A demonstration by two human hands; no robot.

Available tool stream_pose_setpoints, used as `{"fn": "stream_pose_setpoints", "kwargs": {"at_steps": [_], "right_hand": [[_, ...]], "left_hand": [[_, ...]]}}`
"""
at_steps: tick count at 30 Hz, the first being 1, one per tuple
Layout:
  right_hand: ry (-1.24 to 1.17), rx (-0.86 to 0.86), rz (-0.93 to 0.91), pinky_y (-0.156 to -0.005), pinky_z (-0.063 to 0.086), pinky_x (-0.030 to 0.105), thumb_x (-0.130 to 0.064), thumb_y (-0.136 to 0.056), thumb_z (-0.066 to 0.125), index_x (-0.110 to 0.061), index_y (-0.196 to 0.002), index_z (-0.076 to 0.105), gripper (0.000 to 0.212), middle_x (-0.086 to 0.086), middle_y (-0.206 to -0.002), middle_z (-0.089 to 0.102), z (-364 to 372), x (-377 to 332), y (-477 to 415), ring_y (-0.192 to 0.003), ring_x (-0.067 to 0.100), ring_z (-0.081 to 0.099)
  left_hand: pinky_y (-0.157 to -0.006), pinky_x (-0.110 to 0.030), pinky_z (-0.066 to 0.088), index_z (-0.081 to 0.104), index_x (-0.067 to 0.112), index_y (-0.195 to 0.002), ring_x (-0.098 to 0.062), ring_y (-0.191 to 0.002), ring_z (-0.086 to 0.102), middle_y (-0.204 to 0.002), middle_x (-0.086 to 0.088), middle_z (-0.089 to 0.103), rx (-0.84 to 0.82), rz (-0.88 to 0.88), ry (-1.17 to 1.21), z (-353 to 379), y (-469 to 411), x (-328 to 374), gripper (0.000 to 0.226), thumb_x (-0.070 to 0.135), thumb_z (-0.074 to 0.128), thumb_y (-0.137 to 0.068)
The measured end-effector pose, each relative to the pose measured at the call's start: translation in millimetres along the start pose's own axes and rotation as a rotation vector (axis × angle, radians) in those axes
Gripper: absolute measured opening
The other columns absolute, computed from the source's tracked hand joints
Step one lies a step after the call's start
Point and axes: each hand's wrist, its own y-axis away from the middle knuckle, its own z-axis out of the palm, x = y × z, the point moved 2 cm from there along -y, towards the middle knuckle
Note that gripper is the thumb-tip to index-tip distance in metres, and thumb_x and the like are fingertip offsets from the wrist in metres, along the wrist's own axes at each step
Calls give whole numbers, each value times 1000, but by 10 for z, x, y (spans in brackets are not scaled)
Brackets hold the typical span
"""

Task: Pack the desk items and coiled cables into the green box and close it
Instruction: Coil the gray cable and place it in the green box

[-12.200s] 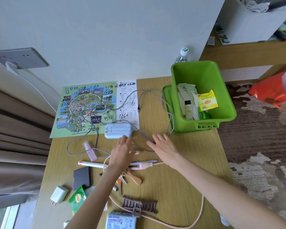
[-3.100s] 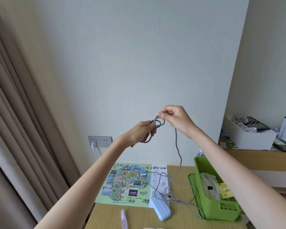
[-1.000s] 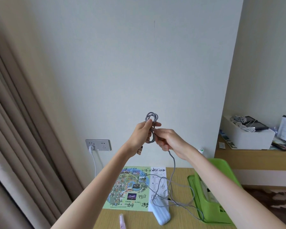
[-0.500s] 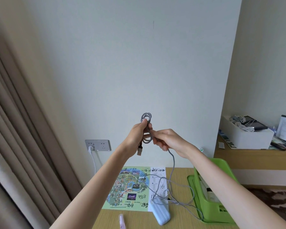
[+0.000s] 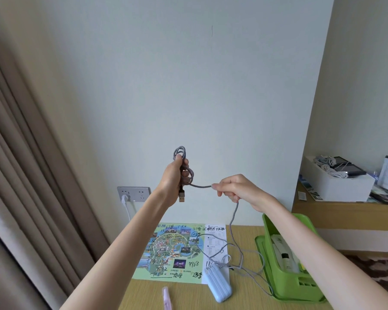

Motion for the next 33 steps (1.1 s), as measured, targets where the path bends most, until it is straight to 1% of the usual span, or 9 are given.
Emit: {"fn": "stream_pose_setpoints", "kwargs": {"at_steps": [5,8,10,14,19,23,27,29,33], "right_hand": [[-120,16,-65,-55,33,24,-24,-83,69,-13,-71,67,16,-2,-55,33,-191,-116,3,-49,12,30],[-273,16,-131,-54,33,23,-25,-78,68,-14,-71,70,13,1,-59,32,-246,-208,9,-49,12,28],[-276,48,-159,-55,32,24,-23,-81,68,-13,-72,70,14,1,-59,33,-252,-250,-5,-49,12,28],[-169,135,-202,-52,28,23,-16,-92,63,-5,-82,69,16,-6,-54,38,-197,-306,-47,-46,9,31],[-58,216,-271,-44,28,16,-16,-93,63,-9,-83,68,13,-4,-55,47,-150,-378,-65,-44,4,37],[-16,260,-301,-43,28,11,-14,-91,65,-8,-83,69,11,-3,-54,48,-170,-389,-78,-41,1,37],[-21,222,-298,-43,27,16,-17,-90,68,-13,-82,71,10,-3,-55,45,-148,-386,-100,-44,6,33],[-52,227,-279,-44,28,19,-20,-90,68,-11,-84,71,12,-5,-54,46,-157,-356,-102,-44,6,35],[-130,187,-181,-54,37,25,-39,-96,57,-11,-81,66,32,-2,-60,49,-152,-200,-56,-48,12,41]], "left_hand": [[-41,-15,23,44,17,-77,-4,-40,25,-57,9,26,-23,151,-363,-135,-19,-59,37,39,31,-104],[-48,-25,23,46,17,-77,-10,-48,27,-59,5,31,-58,198,-563,-123,-10,-93,38,41,32,-104],[-49,-26,25,48,18,-75,-11,-50,28,-61,3,35,-128,214,-655,-59,17,-106,38,38,33,-104],[-47,-17,28,50,19,-73,-4,-47,32,-64,5,39,-322,216,-806,104,117,-133,40,34,31,-105],[-42,-13,27,49,15,-72,-1,-39,29,-56,8,36,-419,113,-685,210,233,-118,46,37,27,-106],[-43,-14,26,50,14,-75,-5,-42,27,-51,14,37,-447,54,-640,215,277,-71,51,49,25,-103],[-42,-15,25,47,15,-74,-5,-44,27,-54,13,37,-537,12,-633,271,319,-96,36,37,42,-102],[-42,-16,24,47,15,-74,-7,-44,25,-59,6,33,-527,11,-607,282,318,-84,32,31,42,-102],[-42,-18,21,47,14,-75,-10,-47,21,-69,-6,27,-446,50,-523,267,284,-21,31,28,38,-100]]}}
